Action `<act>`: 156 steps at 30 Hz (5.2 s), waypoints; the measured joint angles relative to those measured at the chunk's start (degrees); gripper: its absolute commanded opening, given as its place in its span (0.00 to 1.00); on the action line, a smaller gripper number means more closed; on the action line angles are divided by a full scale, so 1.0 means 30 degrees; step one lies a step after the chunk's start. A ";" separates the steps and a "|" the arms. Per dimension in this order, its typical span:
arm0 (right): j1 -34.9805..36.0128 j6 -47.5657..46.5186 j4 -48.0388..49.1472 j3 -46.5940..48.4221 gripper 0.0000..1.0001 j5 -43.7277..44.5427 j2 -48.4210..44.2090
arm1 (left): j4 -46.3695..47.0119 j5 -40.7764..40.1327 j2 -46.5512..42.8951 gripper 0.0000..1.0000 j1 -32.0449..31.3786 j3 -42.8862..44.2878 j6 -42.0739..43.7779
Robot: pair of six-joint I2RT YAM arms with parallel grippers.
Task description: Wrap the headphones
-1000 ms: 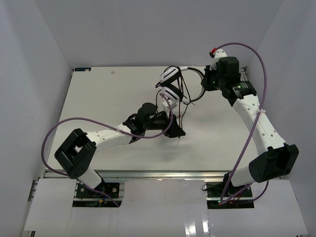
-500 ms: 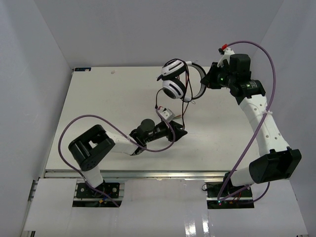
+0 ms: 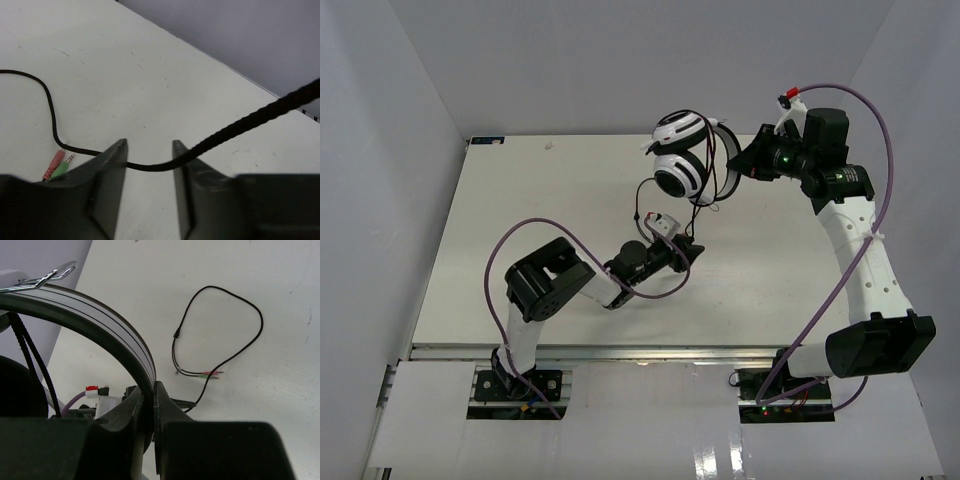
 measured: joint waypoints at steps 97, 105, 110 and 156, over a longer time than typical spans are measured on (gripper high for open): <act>0.1693 -0.2221 0.0586 0.0631 0.08 0.5681 0.1021 | -0.7237 0.4416 -0.3648 0.05 -0.1588 0.0598 -0.0716; -0.0011 -0.1463 0.0309 0.0631 0.08 0.3145 0.0586 | -0.2691 0.3560 -0.1648 0.30 -0.1581 0.0197 -0.0649; -0.0330 -0.1290 0.0306 0.0673 0.08 0.2463 0.0207 | -0.0474 0.3203 -0.1648 0.93 -0.1581 -0.0826 -0.0481; -0.1007 -0.1210 0.0258 0.1177 0.08 -0.1153 -0.1110 | 0.0396 0.3389 0.0725 0.00 -0.0034 -0.0834 0.0468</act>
